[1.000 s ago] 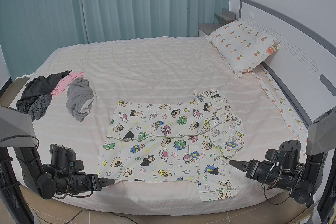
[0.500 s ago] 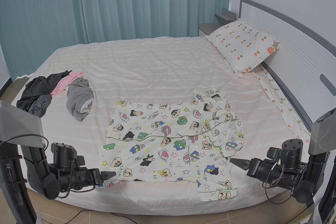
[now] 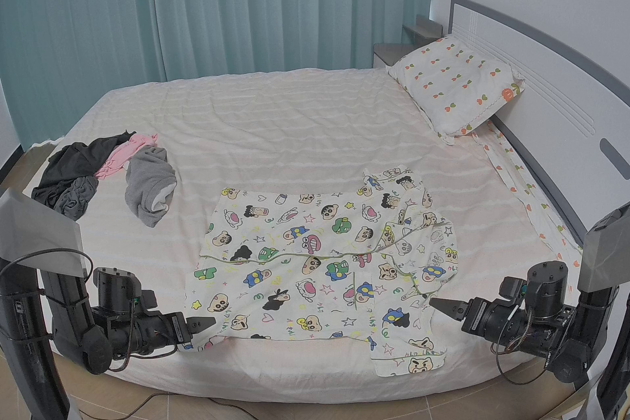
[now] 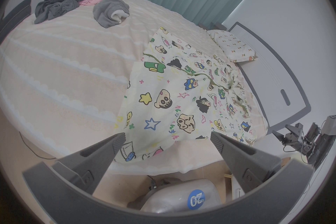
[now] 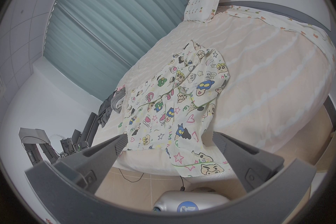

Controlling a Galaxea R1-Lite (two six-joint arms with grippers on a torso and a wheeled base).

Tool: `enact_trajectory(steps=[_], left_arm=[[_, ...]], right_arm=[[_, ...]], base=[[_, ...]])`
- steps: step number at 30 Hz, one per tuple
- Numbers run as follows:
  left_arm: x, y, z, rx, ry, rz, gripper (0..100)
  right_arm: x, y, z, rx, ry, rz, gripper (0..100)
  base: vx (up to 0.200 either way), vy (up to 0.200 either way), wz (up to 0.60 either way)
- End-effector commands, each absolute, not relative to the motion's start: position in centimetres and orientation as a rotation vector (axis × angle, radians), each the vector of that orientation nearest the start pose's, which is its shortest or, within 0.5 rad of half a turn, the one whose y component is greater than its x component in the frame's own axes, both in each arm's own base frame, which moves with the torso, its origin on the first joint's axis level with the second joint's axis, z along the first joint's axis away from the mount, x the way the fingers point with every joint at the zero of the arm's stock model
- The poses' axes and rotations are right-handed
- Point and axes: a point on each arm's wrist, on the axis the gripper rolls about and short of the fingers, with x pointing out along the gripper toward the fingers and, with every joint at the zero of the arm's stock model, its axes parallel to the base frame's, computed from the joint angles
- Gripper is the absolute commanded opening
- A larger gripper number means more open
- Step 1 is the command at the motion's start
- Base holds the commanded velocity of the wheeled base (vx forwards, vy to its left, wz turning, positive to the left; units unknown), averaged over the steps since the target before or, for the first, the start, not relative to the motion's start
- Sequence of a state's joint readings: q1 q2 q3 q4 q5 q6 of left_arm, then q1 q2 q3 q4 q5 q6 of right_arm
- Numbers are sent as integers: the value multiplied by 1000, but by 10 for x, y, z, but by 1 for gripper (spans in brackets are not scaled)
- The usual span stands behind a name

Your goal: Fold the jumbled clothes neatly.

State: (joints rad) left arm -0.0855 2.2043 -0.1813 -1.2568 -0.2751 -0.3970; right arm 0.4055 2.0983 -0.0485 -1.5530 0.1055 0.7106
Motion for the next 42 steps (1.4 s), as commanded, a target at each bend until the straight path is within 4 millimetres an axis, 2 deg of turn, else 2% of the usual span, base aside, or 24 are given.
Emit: enact_trajectory(steps=[1, 8, 14, 18, 25, 30, 31, 34, 42], left_arm=[[241, -27, -20, -443, 833, -186, 100], [240, -28, -27, -431, 856, -186, 100], [241, -41, -35, -379, 885, -232, 100], [253, -53, -52, -333, 897, -214, 100], [268, -62, -65, -193, 857, -185, 100], [272, -69, -65, -179, 845, -210, 100], [275, -77, -67, -163, 837, -226, 100], [281, -83, -69, -146, 818, -216, 100], [285, -87, -71, -126, 829, -191, 100]], right_arm=[[209, 92, 20, 606, 647, 306, 100], [209, 92, 20, 605, 646, 306, 100], [209, 92, 20, 606, 647, 306, 100], [209, 92, 21, 607, 643, 305, 100], [209, 93, 21, 607, 639, 307, 100], [209, 92, 22, 608, 637, 306, 100], [210, 92, 23, 614, 629, 308, 100], [210, 92, 24, 615, 627, 311, 100], [209, 93, 24, 615, 628, 313, 100]], base=[[0, 0, 0], [0, 0, 0], [0, 0, 0], [0, 0, 0], [0, 0, 0], [0, 0, 0], [0, 0, 0], [0, 0, 0], [0, 0, 0]])
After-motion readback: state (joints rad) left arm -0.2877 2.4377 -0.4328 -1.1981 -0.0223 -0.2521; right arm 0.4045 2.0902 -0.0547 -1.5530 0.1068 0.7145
